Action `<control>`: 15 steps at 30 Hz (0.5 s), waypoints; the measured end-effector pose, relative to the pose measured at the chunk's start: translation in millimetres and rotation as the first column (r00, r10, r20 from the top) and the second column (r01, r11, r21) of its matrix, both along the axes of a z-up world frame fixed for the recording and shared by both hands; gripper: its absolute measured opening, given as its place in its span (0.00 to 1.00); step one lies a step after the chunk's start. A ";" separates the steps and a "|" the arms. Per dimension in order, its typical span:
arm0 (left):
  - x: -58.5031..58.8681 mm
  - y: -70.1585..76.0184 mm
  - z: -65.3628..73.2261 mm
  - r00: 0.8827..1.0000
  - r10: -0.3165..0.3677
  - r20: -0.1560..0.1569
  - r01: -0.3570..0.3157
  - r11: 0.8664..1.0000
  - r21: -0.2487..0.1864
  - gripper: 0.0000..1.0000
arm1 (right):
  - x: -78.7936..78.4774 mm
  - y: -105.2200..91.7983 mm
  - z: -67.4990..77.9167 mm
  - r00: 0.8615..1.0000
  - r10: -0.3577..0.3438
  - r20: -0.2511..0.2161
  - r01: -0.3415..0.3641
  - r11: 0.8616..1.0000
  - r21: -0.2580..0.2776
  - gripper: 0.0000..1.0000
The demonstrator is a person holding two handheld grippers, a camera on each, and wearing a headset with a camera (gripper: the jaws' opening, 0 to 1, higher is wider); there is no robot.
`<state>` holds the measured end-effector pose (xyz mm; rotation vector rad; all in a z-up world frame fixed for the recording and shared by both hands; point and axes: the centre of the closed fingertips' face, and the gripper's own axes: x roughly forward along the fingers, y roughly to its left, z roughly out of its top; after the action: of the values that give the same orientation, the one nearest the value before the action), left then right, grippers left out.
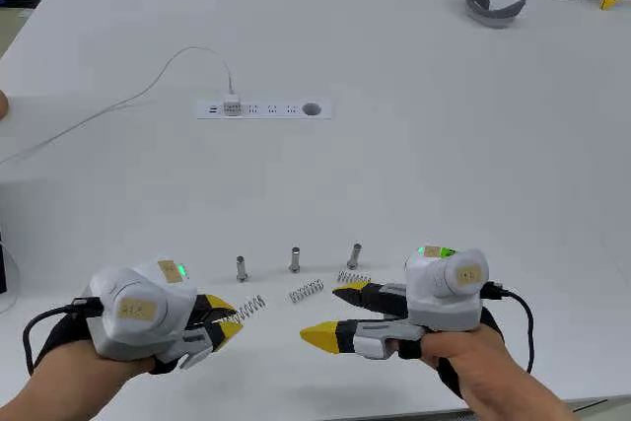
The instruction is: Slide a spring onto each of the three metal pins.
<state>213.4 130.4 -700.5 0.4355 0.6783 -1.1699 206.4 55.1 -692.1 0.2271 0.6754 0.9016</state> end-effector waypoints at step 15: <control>-21.2 -35.1 7.5 0.993 -0.118 0.014 0.118 0.993 -0.016 0.10 | -8.8 18.6 6.1 0.997 0.024 -0.076 -0.014 0.992 0.125 0.42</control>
<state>192.2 95.3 -693.0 0.4738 0.6382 -1.2825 197.6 73.6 -686.0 0.3690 0.6946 0.9578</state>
